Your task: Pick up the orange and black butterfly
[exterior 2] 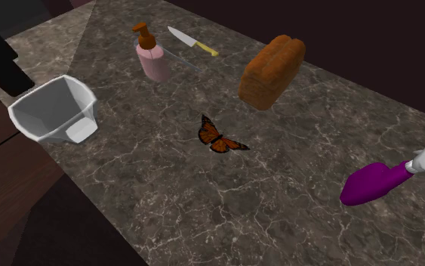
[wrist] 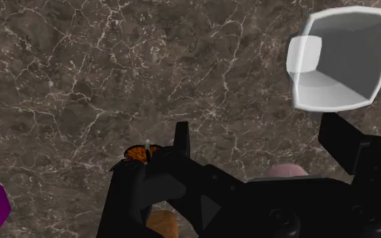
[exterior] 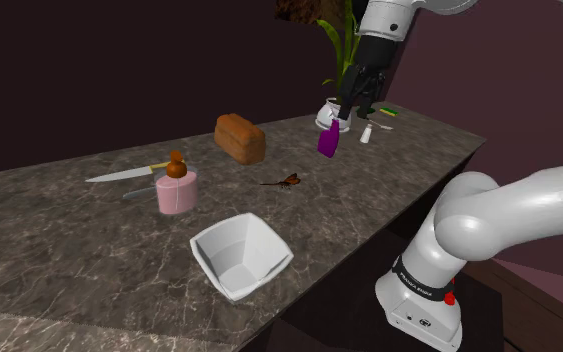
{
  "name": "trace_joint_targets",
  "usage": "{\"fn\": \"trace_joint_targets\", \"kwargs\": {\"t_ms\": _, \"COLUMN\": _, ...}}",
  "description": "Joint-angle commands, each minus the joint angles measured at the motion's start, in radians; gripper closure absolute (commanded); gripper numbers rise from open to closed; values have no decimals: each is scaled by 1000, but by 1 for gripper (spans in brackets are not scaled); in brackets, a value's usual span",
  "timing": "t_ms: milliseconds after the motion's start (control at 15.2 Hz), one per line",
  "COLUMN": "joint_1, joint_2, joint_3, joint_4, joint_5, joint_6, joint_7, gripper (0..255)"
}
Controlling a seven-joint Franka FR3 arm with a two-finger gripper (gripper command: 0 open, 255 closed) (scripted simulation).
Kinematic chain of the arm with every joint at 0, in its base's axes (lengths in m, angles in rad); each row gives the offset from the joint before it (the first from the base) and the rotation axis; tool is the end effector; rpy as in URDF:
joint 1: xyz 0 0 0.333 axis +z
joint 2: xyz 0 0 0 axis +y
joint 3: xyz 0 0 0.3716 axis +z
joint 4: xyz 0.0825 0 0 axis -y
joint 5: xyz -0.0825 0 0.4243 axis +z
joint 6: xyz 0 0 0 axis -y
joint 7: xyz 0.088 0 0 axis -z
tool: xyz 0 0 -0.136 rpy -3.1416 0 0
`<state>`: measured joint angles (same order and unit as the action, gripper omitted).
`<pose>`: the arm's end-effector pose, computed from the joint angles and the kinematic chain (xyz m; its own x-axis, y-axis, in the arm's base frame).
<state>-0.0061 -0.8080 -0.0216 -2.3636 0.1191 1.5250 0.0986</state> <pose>0.2954 0.0062 0.6009 0.9927 -0.1126 -0.0434 -0.1173 -0.9845 -0.1307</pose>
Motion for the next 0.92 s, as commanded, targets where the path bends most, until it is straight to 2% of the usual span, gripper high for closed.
{"fn": "trace_joint_targets", "kwargs": {"t_ms": 0, "joint_1": 0, "joint_2": 0, "joint_3": 0, "joint_4": 0, "joint_5": 0, "joint_6": 0, "joint_7": 0, "gripper": 0}}
{"fn": "trace_joint_targets", "kwargs": {"t_ms": 396, "joint_1": -54, "joint_2": 172, "joint_3": 75, "joint_4": -28, "joint_5": -15, "joint_6": 183, "joint_7": 163, "gripper": 0}}
{"fn": "trace_joint_targets", "kwargs": {"t_ms": 858, "joint_1": -123, "joint_2": 413, "joint_3": 139, "joint_4": -2, "joint_5": -69, "joint_6": 364, "joint_7": 367, "gripper": 0}}
